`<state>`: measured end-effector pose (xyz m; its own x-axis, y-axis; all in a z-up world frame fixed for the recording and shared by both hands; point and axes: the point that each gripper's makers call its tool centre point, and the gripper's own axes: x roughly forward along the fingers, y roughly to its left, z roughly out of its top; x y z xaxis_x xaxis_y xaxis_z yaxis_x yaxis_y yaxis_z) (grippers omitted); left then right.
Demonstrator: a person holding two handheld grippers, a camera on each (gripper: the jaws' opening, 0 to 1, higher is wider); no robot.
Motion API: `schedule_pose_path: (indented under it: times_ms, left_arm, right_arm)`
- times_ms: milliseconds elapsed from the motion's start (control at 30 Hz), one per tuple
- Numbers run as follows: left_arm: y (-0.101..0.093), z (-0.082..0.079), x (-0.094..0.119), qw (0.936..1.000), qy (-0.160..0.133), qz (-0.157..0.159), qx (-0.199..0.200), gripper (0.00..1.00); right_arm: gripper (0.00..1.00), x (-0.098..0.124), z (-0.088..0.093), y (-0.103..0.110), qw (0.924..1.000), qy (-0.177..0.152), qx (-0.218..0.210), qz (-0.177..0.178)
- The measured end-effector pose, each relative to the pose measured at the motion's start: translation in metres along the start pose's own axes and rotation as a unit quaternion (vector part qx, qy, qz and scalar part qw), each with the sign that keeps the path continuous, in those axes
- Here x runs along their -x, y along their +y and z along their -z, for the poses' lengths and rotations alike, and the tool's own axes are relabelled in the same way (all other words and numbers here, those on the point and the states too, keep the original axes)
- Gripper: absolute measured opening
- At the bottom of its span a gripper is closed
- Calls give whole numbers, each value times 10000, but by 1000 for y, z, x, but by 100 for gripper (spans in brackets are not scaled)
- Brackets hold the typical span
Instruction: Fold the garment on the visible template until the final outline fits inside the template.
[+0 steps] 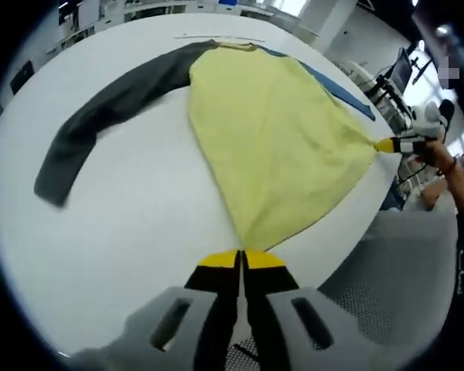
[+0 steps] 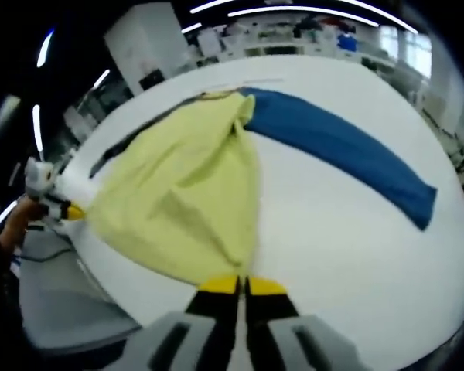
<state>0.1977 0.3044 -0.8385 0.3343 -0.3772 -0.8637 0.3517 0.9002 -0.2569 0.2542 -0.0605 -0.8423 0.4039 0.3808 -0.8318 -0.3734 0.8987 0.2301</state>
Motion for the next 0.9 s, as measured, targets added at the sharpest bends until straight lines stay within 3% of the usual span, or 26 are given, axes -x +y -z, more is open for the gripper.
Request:
schedule_pose_path:
  times_ms: [133,267,367,600,900]
  left_arm:
    - [1,-4,3,9998,-161,-57,-134,5]
    - [5,-9,4,9987,-408,-94,-296,20]
    - [2,-15,3,9971,-691,16,-322,28]
    - [-3,-33,3,9888,-1280,-107,-761,48]
    - [-7,-56,8,9768,-1912,-137,-952,62]
  right_arm:
    - [0,1,0,-1,10000,-14,76,4]
    - [17,4,-12,-1,9986,-331,407,28]
    - [25,6,-20,1,9971,-520,551,-23]
    - [30,6,-42,1,9913,-950,907,-87]
    - [31,-2,-73,-3,9814,-1397,1314,-113]
